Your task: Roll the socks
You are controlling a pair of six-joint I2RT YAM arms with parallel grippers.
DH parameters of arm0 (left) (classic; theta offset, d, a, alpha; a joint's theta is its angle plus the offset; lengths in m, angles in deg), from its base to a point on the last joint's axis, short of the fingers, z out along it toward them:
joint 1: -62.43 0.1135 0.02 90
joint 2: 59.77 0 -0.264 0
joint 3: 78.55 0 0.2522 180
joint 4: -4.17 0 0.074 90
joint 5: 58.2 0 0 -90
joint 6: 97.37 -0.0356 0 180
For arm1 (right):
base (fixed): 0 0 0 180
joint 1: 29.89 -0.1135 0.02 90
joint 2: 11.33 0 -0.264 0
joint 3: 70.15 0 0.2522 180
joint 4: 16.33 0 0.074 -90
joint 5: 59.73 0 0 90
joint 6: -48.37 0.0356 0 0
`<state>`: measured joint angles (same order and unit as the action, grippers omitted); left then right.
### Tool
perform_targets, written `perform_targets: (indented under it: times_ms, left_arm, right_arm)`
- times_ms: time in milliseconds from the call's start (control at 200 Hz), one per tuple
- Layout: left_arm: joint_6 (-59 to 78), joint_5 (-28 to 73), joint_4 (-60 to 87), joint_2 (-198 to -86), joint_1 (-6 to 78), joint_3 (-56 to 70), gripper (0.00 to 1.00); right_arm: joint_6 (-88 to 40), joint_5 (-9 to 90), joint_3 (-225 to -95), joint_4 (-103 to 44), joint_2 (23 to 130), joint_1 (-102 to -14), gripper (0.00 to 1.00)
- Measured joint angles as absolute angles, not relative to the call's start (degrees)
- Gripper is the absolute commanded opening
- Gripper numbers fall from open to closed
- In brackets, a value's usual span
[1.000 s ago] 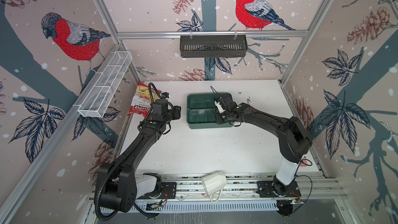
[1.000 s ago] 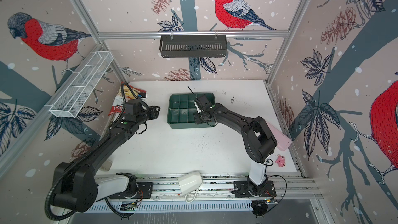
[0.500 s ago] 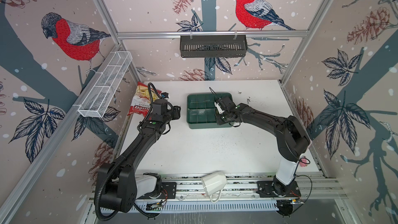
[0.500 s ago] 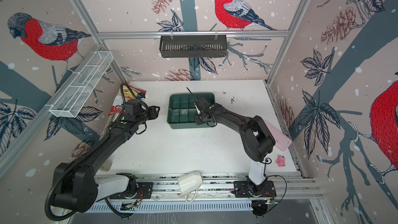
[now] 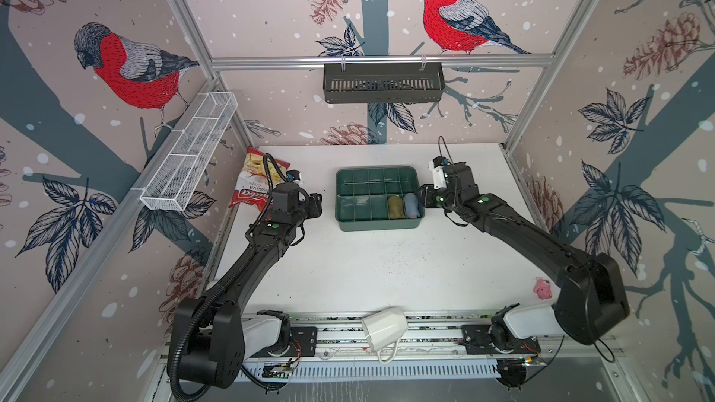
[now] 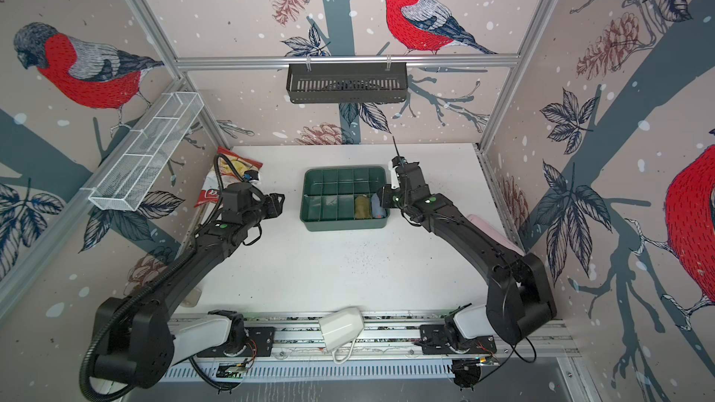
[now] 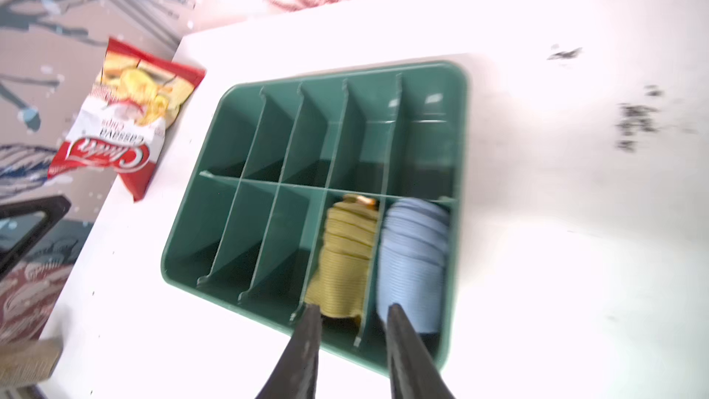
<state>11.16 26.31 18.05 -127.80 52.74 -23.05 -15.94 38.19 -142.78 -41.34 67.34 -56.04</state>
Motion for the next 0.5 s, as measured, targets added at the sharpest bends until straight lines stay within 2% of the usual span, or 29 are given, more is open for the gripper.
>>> perform_targets:
  times_ms: [355, 455, 500]
  left_arm:
    - [10.59, 29.96, 9.11, -125.24, 53.26, -28.50, 0.60]
    - [10.57, 31.77, 5.97, -124.54, 53.33, -30.03, 0.68]
    - [10.52, 32.71, 4.85, -124.39, 53.37, -30.40, 0.77]
  right_arm:
    - [-14.61, 27.75, -126.28, -34.23, 48.29, -40.93, 0.57]
    - [-14.41, 25.41, -122.06, -32.53, 44.90, -36.83, 0.65]
    - [-14.37, 24.45, -120.64, -31.76, 43.89, -35.14, 0.67]
